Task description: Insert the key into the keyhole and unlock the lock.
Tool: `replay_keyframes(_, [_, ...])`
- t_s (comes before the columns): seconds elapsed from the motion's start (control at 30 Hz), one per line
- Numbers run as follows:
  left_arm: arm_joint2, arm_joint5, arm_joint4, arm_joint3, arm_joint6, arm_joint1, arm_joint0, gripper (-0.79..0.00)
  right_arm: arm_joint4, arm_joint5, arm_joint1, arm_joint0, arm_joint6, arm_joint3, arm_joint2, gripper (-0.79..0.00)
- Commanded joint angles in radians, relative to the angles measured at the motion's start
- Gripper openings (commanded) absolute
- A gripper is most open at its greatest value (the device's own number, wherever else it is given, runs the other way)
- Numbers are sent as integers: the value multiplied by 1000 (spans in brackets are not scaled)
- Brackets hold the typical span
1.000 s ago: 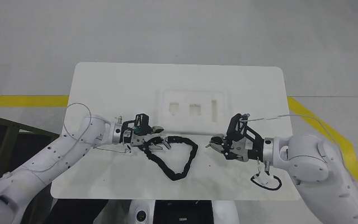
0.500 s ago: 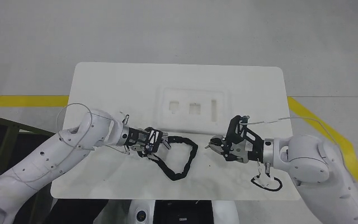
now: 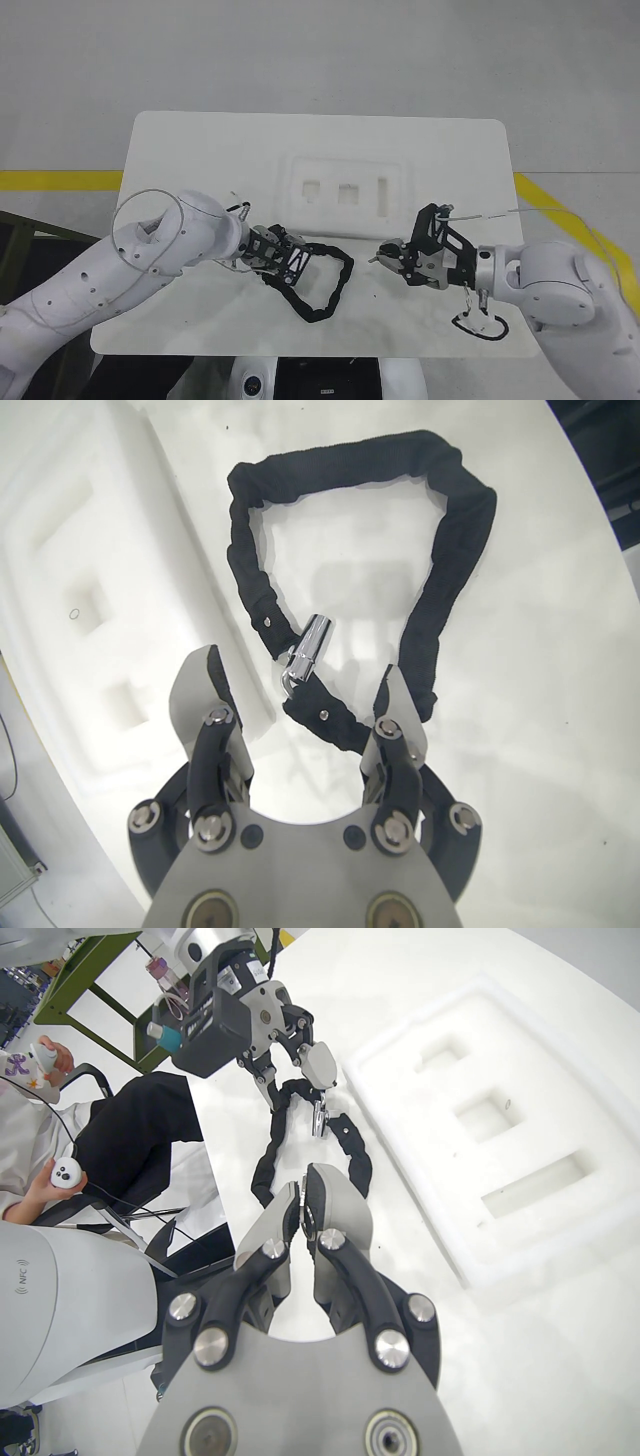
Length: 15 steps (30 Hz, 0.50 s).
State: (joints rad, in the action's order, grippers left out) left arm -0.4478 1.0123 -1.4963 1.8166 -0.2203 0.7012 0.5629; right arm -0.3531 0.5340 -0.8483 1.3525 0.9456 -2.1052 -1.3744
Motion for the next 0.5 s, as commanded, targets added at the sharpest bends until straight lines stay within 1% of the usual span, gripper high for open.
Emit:
replay_keyframes(0.0, [24, 0, -7, 4, -46, 10, -19, -234, 6, 4, 3, 6, 3, 4, -17, -785])
replay_keyframes(0.17, [81, 0, 0, 8, -126, 37, -56, -234, 30, 14, 12, 35, 5, 12, -90, -785])
replay_keyframes(0.3, [119, 0, 4, 13, -161, 58, -86, -259, 48, 30, 19, 72, 8, 12, -147, -785])
replay_keyframes(0.47, [170, 0, -6, 14, -211, 84, -117, -265, 61, 40, 24, 104, 4, 2, -173, -785])
